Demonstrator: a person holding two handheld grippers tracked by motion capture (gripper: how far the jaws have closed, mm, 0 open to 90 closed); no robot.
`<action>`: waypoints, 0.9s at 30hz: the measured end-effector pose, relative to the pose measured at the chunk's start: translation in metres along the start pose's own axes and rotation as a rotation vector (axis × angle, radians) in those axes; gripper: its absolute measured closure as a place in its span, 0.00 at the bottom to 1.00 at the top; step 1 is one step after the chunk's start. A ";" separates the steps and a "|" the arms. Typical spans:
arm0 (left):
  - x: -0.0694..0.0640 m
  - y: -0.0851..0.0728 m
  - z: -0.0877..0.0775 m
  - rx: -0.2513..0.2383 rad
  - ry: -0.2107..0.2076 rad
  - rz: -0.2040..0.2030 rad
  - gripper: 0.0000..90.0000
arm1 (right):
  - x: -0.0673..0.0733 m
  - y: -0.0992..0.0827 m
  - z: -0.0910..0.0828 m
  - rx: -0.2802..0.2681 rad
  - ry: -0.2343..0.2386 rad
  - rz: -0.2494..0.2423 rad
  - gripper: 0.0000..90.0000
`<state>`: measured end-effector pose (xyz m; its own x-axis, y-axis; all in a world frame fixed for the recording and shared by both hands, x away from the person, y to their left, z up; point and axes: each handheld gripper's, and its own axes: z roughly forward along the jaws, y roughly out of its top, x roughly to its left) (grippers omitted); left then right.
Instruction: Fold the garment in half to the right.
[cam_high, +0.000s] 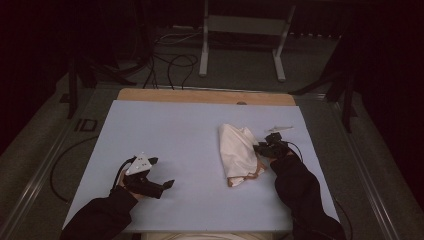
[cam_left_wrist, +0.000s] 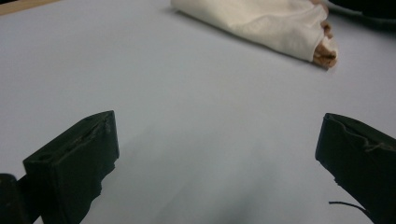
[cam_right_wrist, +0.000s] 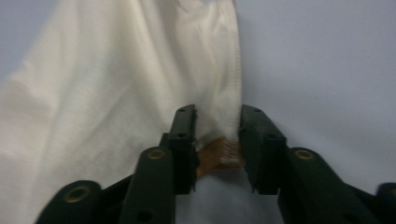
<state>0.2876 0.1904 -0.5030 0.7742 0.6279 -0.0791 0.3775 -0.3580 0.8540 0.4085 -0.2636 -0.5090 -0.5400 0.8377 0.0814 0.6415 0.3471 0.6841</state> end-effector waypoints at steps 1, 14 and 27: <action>0.002 -0.002 -0.001 -0.018 0.001 0.013 0.00 | 0.001 0.009 -0.004 -0.021 0.002 -0.017 0.66; 0.007 -0.011 0.003 -0.015 -0.011 -0.002 0.00 | -0.008 0.070 0.015 -0.060 0.061 -0.022 0.61; 0.007 -0.011 0.003 -0.024 -0.023 -0.011 0.00 | -0.010 0.074 0.059 0.067 0.028 -0.030 0.91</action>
<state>0.2906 0.1963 -0.5143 0.7817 0.6156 -0.0997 0.3739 -0.3346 0.8650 0.4934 -0.2213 -0.5020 -0.5740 0.8147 0.0824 0.6593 0.4002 0.6365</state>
